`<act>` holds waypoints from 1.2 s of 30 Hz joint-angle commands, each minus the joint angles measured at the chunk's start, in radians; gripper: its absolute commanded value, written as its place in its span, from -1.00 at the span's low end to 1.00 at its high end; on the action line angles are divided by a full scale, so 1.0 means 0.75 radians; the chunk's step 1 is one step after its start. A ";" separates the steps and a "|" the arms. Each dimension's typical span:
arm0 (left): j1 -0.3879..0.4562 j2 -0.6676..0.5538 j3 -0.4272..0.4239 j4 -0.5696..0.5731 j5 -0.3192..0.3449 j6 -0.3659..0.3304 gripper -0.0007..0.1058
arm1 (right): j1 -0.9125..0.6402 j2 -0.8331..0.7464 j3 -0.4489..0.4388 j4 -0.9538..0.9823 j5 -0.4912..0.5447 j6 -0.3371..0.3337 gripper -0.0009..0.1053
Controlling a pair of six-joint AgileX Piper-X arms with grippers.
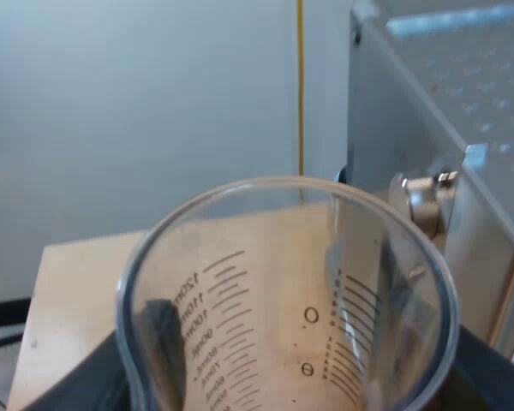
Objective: Pour the beans into the coffee machine
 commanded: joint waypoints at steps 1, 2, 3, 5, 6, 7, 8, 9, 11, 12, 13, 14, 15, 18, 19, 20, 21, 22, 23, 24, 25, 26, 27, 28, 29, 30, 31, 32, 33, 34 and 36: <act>-0.006 -0.006 -0.056 -0.010 0.048 -0.008 -0.44 | 0.001 0.024 -0.077 0.031 0.013 -0.021 0.18; -0.006 -0.001 -0.062 -0.009 0.055 -0.012 -0.44 | 0.001 0.024 -0.082 0.033 0.013 -0.021 0.18; -0.006 0.002 -0.078 -0.006 0.068 -0.013 -0.44 | 0.001 0.036 -0.102 0.040 0.013 -0.021 0.18; -0.006 0.015 -0.097 0.004 0.086 -0.013 -0.44 | 0.001 0.060 -0.165 0.060 0.013 -0.021 0.18; -0.006 0.029 -0.118 0.023 0.088 -0.013 -0.44 | 0.001 0.074 -0.201 0.077 0.013 -0.021 0.18; -0.006 0.047 -0.145 0.054 0.087 -0.013 -0.44 | 0.001 0.080 -0.216 0.086 0.019 -0.021 0.18; -0.006 0.058 -0.162 0.069 0.087 -0.013 -0.44 | 0.001 0.089 -0.245 0.098 0.038 -0.021 0.18; -0.006 0.070 -0.176 0.071 0.087 -0.013 -0.44 | 0.001 0.098 -0.276 0.113 0.054 -0.034 0.18; -0.006 0.082 -0.196 0.071 0.091 -0.013 -0.44 | 0.001 0.110 -0.312 0.127 0.082 -0.052 0.18; -0.006 0.088 -0.207 0.071 0.091 -0.013 -0.44 | 0.001 0.116 -0.339 0.137 0.107 -0.053 0.18; -0.006 0.091 -0.211 0.071 0.091 -0.013 -0.44 | 0.001 0.117 -0.351 0.143 0.116 -0.053 0.18; -0.006 0.096 -0.218 0.071 0.091 -0.013 -0.44 | 0.001 0.122 -0.374 0.161 0.148 -0.053 0.18; -0.009 0.099 -0.219 0.068 0.094 -0.013 -0.44 | 0.001 0.126 -0.397 0.184 0.188 -0.053 0.18; -0.031 0.099 -0.218 0.068 0.094 -0.013 -0.44 | 0.001 0.126 -0.416 0.198 0.244 -0.056 0.18; -0.063 0.105 -0.218 0.068 0.094 -0.013 -0.44 | 0.001 0.126 -0.426 0.201 0.255 -0.063 0.18; -0.092 0.108 -0.218 0.068 0.094 -0.013 -0.44 | 0.001 0.126 -0.436 0.206 0.254 -0.064 0.18; -0.117 0.114 -0.218 0.071 0.094 -0.008 -0.44 | 0.001 0.126 -0.446 0.214 0.255 -0.064 0.18; -0.125 0.119 -0.218 0.071 0.094 -0.001 -0.44 | 0.001 0.126 -0.450 0.220 0.255 -0.060 0.18; -0.145 0.128 -0.218 0.071 0.088 0.012 -0.44 | 0.001 0.126 -0.459 0.232 0.255 -0.059 0.18; -0.155 0.131 -0.218 0.071 0.084 0.012 -0.44 | 0.001 0.126 -0.462 0.241 0.255 -0.060 0.18; -0.170 0.140 -0.218 0.071 0.065 0.019 -0.44 | 0.001 0.126 -0.468 0.254 0.255 -0.045 0.18; -0.173 0.144 -0.218 0.071 0.058 0.021 -0.44 | 0.001 0.126 -0.468 0.260 0.255 -0.039 0.18; -0.173 0.151 -0.218 0.071 0.054 0.025 -0.44 | 0.001 0.126 -0.468 0.261 0.255 -0.036 0.18; -0.173 0.151 -0.218 0.071 0.054 0.027 -0.44 | 0.001 0.126 -0.468 0.260 0.255 -0.036 0.18; -0.173 0.155 -0.218 0.069 0.054 0.034 -0.44 | 0.001 0.126 -0.468 0.260 0.250 -0.036 0.18; -0.173 0.155 -0.218 0.068 0.054 0.040 -0.44 | 0.001 0.126 -0.468 0.260 0.238 -0.026 0.18; -0.173 0.154 -0.218 0.065 0.050 0.045 -0.44 | 0.001 0.126 -0.468 0.260 0.224 -0.018 0.18; -0.173 0.160 -0.226 0.065 0.049 0.048 -0.44 | 0.001 0.126 -0.468 0.260 0.203 -0.008 0.18; -0.173 0.168 -0.238 0.065 0.045 0.048 -0.44 | 0.001 0.126 -0.468 0.260 0.192 -0.008 0.18; -0.173 0.174 -0.247 0.065 0.045 0.048 -0.44 | 0.001 0.126 -0.468 0.260 0.187 -0.008 0.18; -0.173 0.202 -0.287 0.065 0.045 0.048 -0.44 | 0.001 0.126 -0.468 0.260 0.184 -0.008 0.18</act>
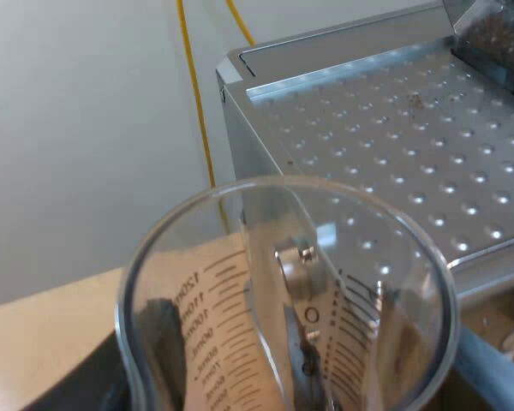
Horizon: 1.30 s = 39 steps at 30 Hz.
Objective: Pour the beans into the coffee machine
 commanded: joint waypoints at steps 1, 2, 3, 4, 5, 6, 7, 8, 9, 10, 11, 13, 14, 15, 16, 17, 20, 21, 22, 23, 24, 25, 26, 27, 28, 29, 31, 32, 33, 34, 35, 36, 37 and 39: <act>-0.003 0.027 -0.058 -0.022 -0.022 -0.006 -0.44 | 0.001 -0.008 -0.016 -0.004 -0.010 -0.003 0.18; -0.003 0.055 -0.091 -0.022 -0.022 -0.006 -0.44 | 0.001 -0.008 -0.016 0.004 -0.010 0.001 0.18; -0.003 0.077 -0.114 -0.022 -0.022 -0.006 -0.44 | 0.001 -0.008 -0.016 0.017 -0.010 0.010 0.18; -0.003 0.090 -0.124 -0.022 -0.019 -0.006 -0.44 | 0.001 -0.008 -0.016 0.026 -0.010 0.015 0.18; -0.003 0.116 -0.151 -0.022 -0.009 -0.006 -0.44 | 0.001 -0.008 -0.016 0.049 -0.010 0.015 0.18; -0.003 0.124 -0.163 -0.022 -0.006 -0.006 -0.44 | 0.001 -0.008 -0.016 0.057 -0.010 0.015 0.18; -0.003 0.149 -0.188 -0.022 0.004 -0.006 -0.44 | 0.001 -0.005 -0.016 0.068 -0.010 0.015 0.18; -0.003 0.172 -0.210 -0.022 0.014 -0.006 -0.44 | 0.001 -0.003 -0.016 0.076 -0.010 0.015 0.18; -0.005 0.176 -0.213 -0.022 0.017 -0.006 -0.44 | 0.001 0.001 -0.016 0.086 -0.010 0.015 0.18; -0.019 0.201 -0.233 -0.022 0.018 -0.006 -0.44 | 0.001 0.002 -0.016 0.087 -0.010 0.015 0.18; -0.039 0.221 -0.247 -0.022 0.018 -0.003 -0.44 | 0.001 0.004 -0.016 0.087 -0.010 0.015 0.18; -0.080 0.248 -0.259 -0.024 0.011 0.018 -0.44 | 0.001 0.008 -0.016 0.087 -0.010 0.015 0.18; -0.105 0.259 -0.265 -0.025 -0.002 0.044 -0.44 | 0.001 0.011 -0.016 0.087 -0.010 0.015 0.18; -0.125 0.266 -0.269 -0.025 -0.022 0.063 -0.44 | 0.001 0.013 -0.016 0.087 -0.013 0.015 0.18; -0.152 0.281 -0.275 -0.025 -0.072 0.094 -0.44 | 0.001 0.013 -0.016 0.087 -0.015 0.015 0.18; -0.167 0.291 -0.281 -0.028 -0.103 0.113 -0.44 | 0.001 0.012 -0.016 0.087 -0.018 0.015 0.18; -0.189 0.341 -0.317 -0.027 -0.133 0.134 -0.44 | 0.001 0.012 -0.016 0.087 -0.042 0.015 0.18; -0.189 0.362 -0.339 -0.027 -0.132 0.134 -0.44 | 0.001 0.012 -0.016 0.087 -0.042 0.015 0.18; -0.189 0.369 -0.347 -0.027 -0.132 0.134 -0.44 | 0.001 0.012 -0.016 0.087 -0.042 0.015 0.18; -0.189 0.390 -0.375 -0.027 -0.132 0.134 -0.44 | 0.001 0.012 -0.016 0.087 -0.042 0.015 0.18; -0.189 0.413 -0.402 -0.027 -0.132 0.134 -0.44 | 0.001 0.012 -0.016 0.087 -0.042 0.015 0.18; -0.189 0.425 -0.425 -0.027 -0.132 0.134 -0.44 | 0.001 0.012 -0.016 0.087 -0.042 0.015 0.18; -0.189 0.445 -0.453 -0.027 -0.132 0.134 -0.44 | 0.001 0.012 -0.016 0.087 -0.042 0.015 0.18; -0.189 0.467 -0.483 -0.027 -0.132 0.134 -0.44 | 0.001 0.012 -0.016 0.087 -0.042 0.015 0.18; -0.189 0.478 -0.493 -0.027 -0.132 0.134 -0.44 | 0.001 0.012 -0.016 0.087 -0.042 0.015 0.18; -0.189 0.496 -0.520 -0.027 -0.132 0.134 -0.44 | 0.001 0.012 -0.016 0.087 -0.042 0.015 0.18; -0.189 0.525 -0.555 -0.027 -0.132 0.134 -0.44 | 0.001 0.012 -0.016 0.087 -0.042 0.015 0.18; -0.189 0.529 -0.558 -0.027 -0.132 0.134 -0.44 | 0.001 0.012 -0.016 0.087 -0.042 0.015 0.18; -0.189 0.532 -0.561 -0.027 -0.132 0.134 -0.44 | 0.001 0.012 -0.016 0.087 -0.042 0.015 0.18; -0.189 0.541 -0.569 -0.027 -0.132 0.134 -0.44 | 0.001 0.012 -0.016 0.087 -0.042 0.015 0.18; -0.189 0.571 -0.595 -0.027 -0.132 0.134 -0.44 | 0.001 0.012 -0.016 0.087 -0.042 0.015 0.18; -0.189 0.586 -0.601 -0.027 -0.132 0.134 -0.44 | 0.001 0.012 -0.016 0.087 -0.042 0.015 0.18; -0.189 0.588 -0.601 -0.027 -0.132 0.134 -0.44 | 0.001 0.012 -0.016 0.087 -0.042 0.015 0.18; -0.205 0.596 -0.600 -0.027 -0.130 0.134 -0.44 | 0.001 0.012 -0.016 0.087 -0.042 0.015 0.18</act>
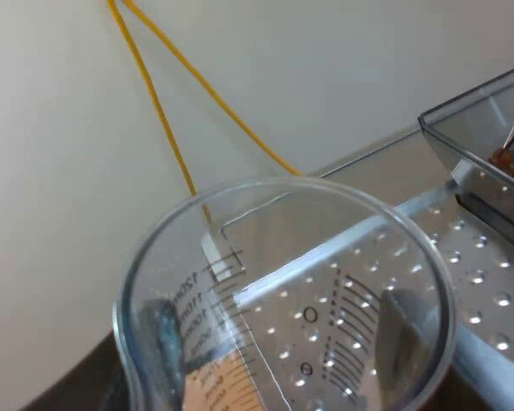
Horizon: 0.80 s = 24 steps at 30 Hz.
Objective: Pour the beans into the coffee machine
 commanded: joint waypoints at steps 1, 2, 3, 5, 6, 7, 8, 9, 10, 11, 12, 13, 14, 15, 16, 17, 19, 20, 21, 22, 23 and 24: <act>-0.023 0.006 -0.015 -0.032 -0.015 -0.007 -0.44 | 0.001 -0.009 -0.016 -0.001 -0.013 -0.004 0.18; -0.048 0.014 -0.022 -0.034 -0.015 -0.004 -0.44 | 0.001 -0.009 -0.016 -0.001 -0.013 -0.004 0.18; -0.066 0.022 -0.028 -0.033 -0.015 -0.004 -0.44 | 0.001 -0.009 -0.016 -0.001 -0.013 -0.004 0.18; -0.105 0.042 -0.044 -0.038 -0.019 -0.004 -0.44 | 0.001 -0.009 -0.016 -0.001 -0.013 -0.004 0.18; -0.124 0.054 -0.055 -0.043 -0.028 -0.004 -0.44 | 0.001 -0.009 -0.016 -0.001 -0.013 -0.004 0.18; -0.137 0.062 -0.063 -0.043 -0.033 -0.004 -0.44 | 0.001 -0.009 -0.016 -0.001 -0.013 -0.004 0.18; -0.145 0.074 -0.075 -0.043 -0.039 -0.004 -0.44 | 0.001 -0.009 -0.016 -0.001 -0.013 -0.004 0.18; -0.162 0.099 -0.099 -0.043 -0.060 -0.004 -0.44 | 0.001 -0.009 -0.016 -0.001 -0.013 -0.004 0.18; -0.168 0.105 -0.110 -0.040 -0.063 -0.004 -0.44 | 0.001 -0.009 -0.016 -0.001 -0.013 -0.004 0.18; -0.176 0.125 -0.135 -0.036 -0.063 -0.004 -0.44 | 0.001 -0.009 -0.016 -0.001 -0.013 -0.004 0.18; -0.187 0.139 -0.155 -0.032 -0.063 -0.004 -0.44 | 0.001 -0.009 -0.016 -0.001 -0.013 -0.004 0.18; -0.192 0.150 -0.165 -0.032 -0.063 -0.004 -0.44 | 0.001 -0.009 -0.016 -0.001 -0.013 -0.004 0.18; -0.201 0.163 -0.183 -0.032 -0.063 -0.004 -0.44 | 0.001 -0.009 -0.016 -0.001 -0.013 -0.004 0.18; -0.211 0.179 -0.200 -0.032 -0.066 -0.004 -0.44 | 0.001 -0.009 -0.016 -0.001 -0.013 -0.004 0.18; -0.219 0.185 -0.209 -0.032 -0.070 -0.004 -0.44 | 0.001 -0.009 -0.016 -0.001 -0.013 -0.004 0.18; -0.229 0.200 -0.224 -0.032 -0.081 -0.004 -0.44 | 0.001 -0.009 -0.016 -0.001 -0.013 -0.004 0.18; -0.235 0.218 -0.242 -0.032 -0.088 -0.004 -0.44 | 0.001 -0.009 -0.016 -0.001 -0.013 -0.004 0.18; -0.244 0.231 -0.254 -0.032 -0.088 -0.004 -0.44 | 0.001 -0.009 -0.016 -0.001 -0.013 -0.004 0.18; -0.245 0.244 -0.263 -0.032 -0.088 -0.004 -0.44 | 0.001 -0.009 -0.016 -0.001 -0.013 -0.004 0.18; -0.245 0.251 -0.269 -0.032 -0.088 -0.004 -0.44 | 0.001 -0.009 -0.016 -0.001 -0.013 -0.004 0.18; -0.254 0.260 -0.275 -0.032 -0.088 -0.004 -0.44 | 0.001 -0.009 -0.016 -0.001 -0.013 -0.004 0.18; -0.253 0.267 -0.277 -0.032 -0.088 -0.004 -0.44 | 0.001 -0.009 -0.016 -0.001 -0.013 -0.004 0.18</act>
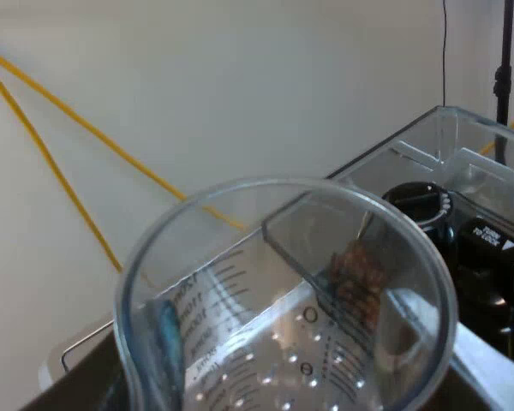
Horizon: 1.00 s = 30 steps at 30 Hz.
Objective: Pour the beans into the coffee machine
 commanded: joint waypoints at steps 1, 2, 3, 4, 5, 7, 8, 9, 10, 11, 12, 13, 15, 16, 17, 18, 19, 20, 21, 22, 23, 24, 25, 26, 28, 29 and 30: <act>-0.006 0.012 -0.020 -0.023 -0.023 -0.005 -0.44 | 0.001 -0.009 -0.016 -0.001 -0.013 -0.004 0.18; -0.011 0.015 -0.022 -0.023 -0.023 -0.005 -0.44 | 0.001 -0.009 -0.016 -0.001 -0.013 -0.004 0.18; -0.013 0.020 -0.025 -0.023 -0.023 -0.005 -0.44 | 0.001 -0.009 -0.016 -0.001 -0.013 -0.004 0.18; -0.015 0.038 -0.044 -0.023 -0.023 -0.005 -0.44 | 0.001 -0.009 -0.016 -0.001 -0.013 -0.004 0.18; -0.013 0.046 -0.058 -0.023 -0.023 -0.005 -0.44 | 0.001 -0.009 -0.016 -0.001 -0.020 -0.004 0.18; -0.013 0.061 -0.079 -0.023 -0.023 -0.005 -0.44 | 0.001 -0.009 -0.016 -0.001 -0.029 -0.004 0.18; -0.013 0.067 -0.091 -0.023 -0.023 -0.005 -0.44 | 0.001 -0.009 -0.016 -0.004 -0.034 -0.004 0.18; -0.013 0.073 -0.103 -0.023 -0.023 -0.005 -0.44 | 0.001 -0.009 -0.016 -0.009 -0.035 -0.004 0.18; -0.013 0.076 -0.106 -0.023 -0.023 -0.005 -0.44 | 0.001 -0.009 -0.016 -0.011 -0.035 -0.004 0.18; -0.013 0.078 -0.110 -0.023 -0.023 -0.005 -0.44 | 0.001 -0.009 -0.016 -0.021 -0.035 -0.004 0.18; -0.013 0.078 -0.110 -0.023 -0.023 -0.005 -0.44 | 0.001 -0.009 -0.016 -0.034 -0.035 -0.004 0.18; -0.013 0.078 -0.110 -0.023 -0.023 -0.005 -0.44 | 0.001 -0.009 -0.016 -0.041 -0.035 -0.004 0.18; -0.013 0.078 -0.110 -0.023 -0.023 0.001 -0.44 | 0.001 -0.009 -0.016 -0.064 -0.035 -0.004 0.18; -0.013 0.078 -0.110 -0.023 -0.023 0.008 -0.44 | 0.001 -0.009 -0.016 -0.073 -0.035 -0.004 0.18; -0.013 0.078 -0.110 -0.023 -0.038 0.019 -0.44 | 0.001 -0.009 -0.016 -0.082 -0.035 -0.004 0.18; -0.013 0.078 -0.110 -0.023 -0.058 0.032 -0.44 | 0.001 -0.009 -0.016 -0.093 -0.035 -0.007 0.18; -0.013 0.078 -0.110 -0.019 -0.068 0.040 -0.44 | 0.001 -0.009 -0.016 -0.097 -0.035 -0.007 0.18; -0.013 0.078 -0.110 -0.010 -0.068 0.058 -0.44 | 0.001 -0.009 -0.016 -0.111 -0.035 -0.007 0.18; -0.013 0.078 -0.110 -0.001 -0.068 0.071 -0.44 | 0.001 -0.009 -0.016 -0.125 -0.035 -0.007 0.18; -0.013 0.078 -0.110 0.002 -0.068 0.075 -0.44 | 0.001 -0.009 -0.016 -0.132 -0.035 -0.007 0.18; -0.013 0.081 -0.110 0.012 -0.068 0.077 -0.44 | 0.001 -0.009 -0.016 -0.150 -0.035 -0.011 0.18; -0.013 0.082 -0.110 0.016 -0.068 0.077 -0.44 | 0.001 -0.009 -0.016 -0.161 -0.035 -0.016 0.18; -0.013 0.081 -0.110 0.019 -0.068 0.077 -0.44 | 0.001 -0.009 -0.016 -0.176 -0.035 -0.022 0.18; -0.013 0.087 -0.110 0.027 -0.068 0.077 -0.44 | 0.001 -0.009 -0.016 -0.182 -0.035 -0.025 0.18; -0.013 0.095 -0.110 0.036 -0.068 0.077 -0.44 | 0.001 -0.009 -0.016 -0.220 -0.032 -0.035 0.18; -0.013 0.096 -0.110 0.039 -0.068 0.077 -0.44 | 0.001 -0.009 -0.016 -0.222 -0.032 -0.035 0.18; -0.013 0.102 -0.110 0.044 -0.068 0.077 -0.44 | 0.001 -0.009 -0.016 -0.224 -0.032 -0.035 0.18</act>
